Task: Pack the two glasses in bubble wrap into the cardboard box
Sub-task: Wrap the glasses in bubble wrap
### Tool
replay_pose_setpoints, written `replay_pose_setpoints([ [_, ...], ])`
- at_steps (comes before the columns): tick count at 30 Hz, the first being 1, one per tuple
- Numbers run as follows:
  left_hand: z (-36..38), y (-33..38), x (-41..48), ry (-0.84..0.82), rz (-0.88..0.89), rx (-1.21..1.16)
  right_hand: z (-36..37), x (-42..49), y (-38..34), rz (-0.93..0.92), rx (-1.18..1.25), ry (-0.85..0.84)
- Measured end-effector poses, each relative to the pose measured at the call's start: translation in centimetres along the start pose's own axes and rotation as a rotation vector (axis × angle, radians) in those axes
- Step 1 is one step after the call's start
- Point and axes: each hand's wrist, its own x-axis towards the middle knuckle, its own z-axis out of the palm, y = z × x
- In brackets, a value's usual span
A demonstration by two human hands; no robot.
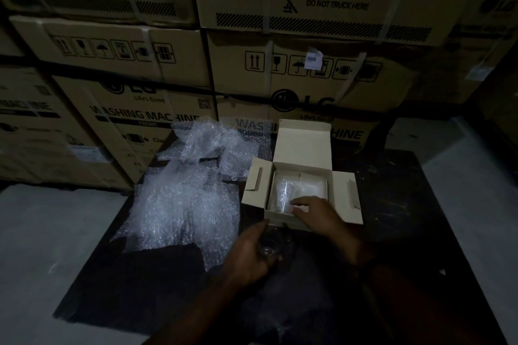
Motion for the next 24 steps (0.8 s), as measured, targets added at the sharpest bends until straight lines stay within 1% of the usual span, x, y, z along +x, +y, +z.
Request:
replay_pose_setpoints([
  [2, -0.7, -0.9, -0.5, 0.047, 0.007, -0.011, 1.1, -0.4, 0.1, -0.065, -0.249, 0.01],
  [4, -1.2, -1.7, -0.7, 0.059, -0.03, -0.006, 2.1, -0.6, 0.2, -0.111, -0.512, 0.049],
  [6, -1.4, -2.5, -0.4, 0.032, -0.065, 0.023, 2.8, -0.9, 0.5, -0.129, -0.653, 0.086],
  [9, -1.4, -3.1, -0.2, -0.02, -0.062, 0.021, 3.4, -1.2, 0.7, -0.143, -0.715, 0.161],
  [12, -1.8, -3.5, -0.2, -0.006, 0.043, 0.023, 3.4, -1.5, 0.2, -0.134, -0.675, 0.181],
  [14, -2.2, -4.5, 0.2, 0.081, 0.153, 0.038, 3.4, -1.4, 0.1, -0.138, -0.679, 0.182],
  [16, -3.0, -5.3, 1.2, 0.204, 0.18, 0.025, 3.5, -1.3, 0.2, -0.127, -0.707, 0.178],
  [18, -4.0, -5.5, 2.9, 0.358, 0.087, 0.022, 3.5, -1.3, 0.0, -0.112, -0.723, 0.17],
  [19, -4.6, -5.7, 4.0, 0.398, 0.02, 0.036, 3.5, -1.2, -0.1, -0.111, -0.723, 0.174],
  [20, -5.1, -5.9, 5.4, 0.396, -0.038, 0.065, 3.4, -1.1, -0.2, -0.111, -0.72, 0.185],
  [22, -5.8, -6.9, 8.6, 0.301, -0.15, 0.175, 3.3, -0.9, -0.5, -0.073, -0.698, 0.163],
  [24, -6.1, -8.1, 11.6, 0.143, -0.279, 0.348, 3.3, -0.7, -0.7, -0.041, -0.685, 0.125],
])
